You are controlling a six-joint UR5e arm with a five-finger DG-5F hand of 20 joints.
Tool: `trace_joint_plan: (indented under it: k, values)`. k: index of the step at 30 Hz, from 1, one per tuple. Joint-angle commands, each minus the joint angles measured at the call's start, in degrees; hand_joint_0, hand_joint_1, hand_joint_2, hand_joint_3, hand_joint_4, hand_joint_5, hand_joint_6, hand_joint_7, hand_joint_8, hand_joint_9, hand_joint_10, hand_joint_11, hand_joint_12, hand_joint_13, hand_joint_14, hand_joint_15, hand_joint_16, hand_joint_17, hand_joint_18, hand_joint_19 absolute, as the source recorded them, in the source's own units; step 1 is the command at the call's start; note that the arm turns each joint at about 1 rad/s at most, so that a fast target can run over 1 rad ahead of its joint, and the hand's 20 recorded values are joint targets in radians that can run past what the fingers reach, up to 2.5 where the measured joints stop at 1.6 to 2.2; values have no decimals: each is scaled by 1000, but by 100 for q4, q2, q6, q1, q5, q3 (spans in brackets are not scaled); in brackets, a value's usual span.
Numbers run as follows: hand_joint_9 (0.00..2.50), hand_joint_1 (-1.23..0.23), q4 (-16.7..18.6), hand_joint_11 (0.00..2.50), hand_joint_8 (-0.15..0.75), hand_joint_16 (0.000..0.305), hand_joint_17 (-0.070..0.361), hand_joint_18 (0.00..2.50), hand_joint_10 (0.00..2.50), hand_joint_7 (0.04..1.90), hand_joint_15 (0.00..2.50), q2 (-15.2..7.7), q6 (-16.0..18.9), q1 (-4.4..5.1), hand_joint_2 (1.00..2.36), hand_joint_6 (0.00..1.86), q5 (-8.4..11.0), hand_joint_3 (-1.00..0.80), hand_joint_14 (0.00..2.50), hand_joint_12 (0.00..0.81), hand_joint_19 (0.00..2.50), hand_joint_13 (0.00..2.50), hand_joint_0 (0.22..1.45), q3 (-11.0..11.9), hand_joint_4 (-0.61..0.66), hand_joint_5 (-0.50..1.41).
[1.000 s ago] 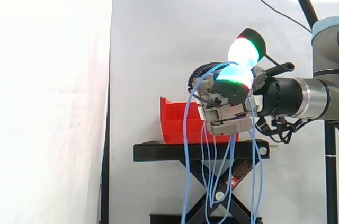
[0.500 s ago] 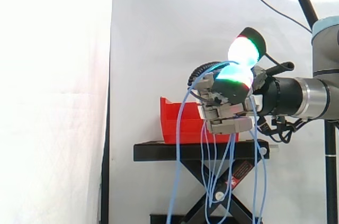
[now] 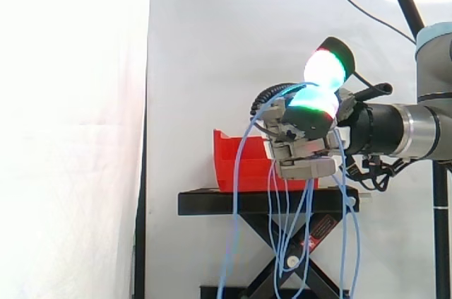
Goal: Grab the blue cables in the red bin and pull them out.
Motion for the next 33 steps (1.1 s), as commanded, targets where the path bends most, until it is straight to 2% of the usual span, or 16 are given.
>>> trace_joint_plan:
  k: [1,8,16,24,33]
  values:
    - [1162,-1049,0,1385,282,31,70,1268,871,200,741,3,0,0,1008,1394,0,-773,2500,260,1230,1029,1049,7,122,649]
    - [1159,-1050,0,1401,284,30,67,1271,881,194,716,3,0,0,1009,1411,0,-747,2500,267,1246,1033,1050,-1,117,649]
    - [1151,-1050,0,1341,282,30,67,1278,1024,183,723,-6,0,0,1009,1422,0,-736,2500,268,1249,1035,1050,-1,116,650]
    - [1148,-1057,0,1319,275,30,68,1278,1078,159,743,3,0,0,1012,1480,0,-601,2500,272,1262,1035,1041,-1,75,658]
    - [1152,-1057,0,1305,270,30,68,1280,1139,157,739,3,0,0,1012,1493,0,-591,2500,262,1265,1035,1039,-1,75,658]
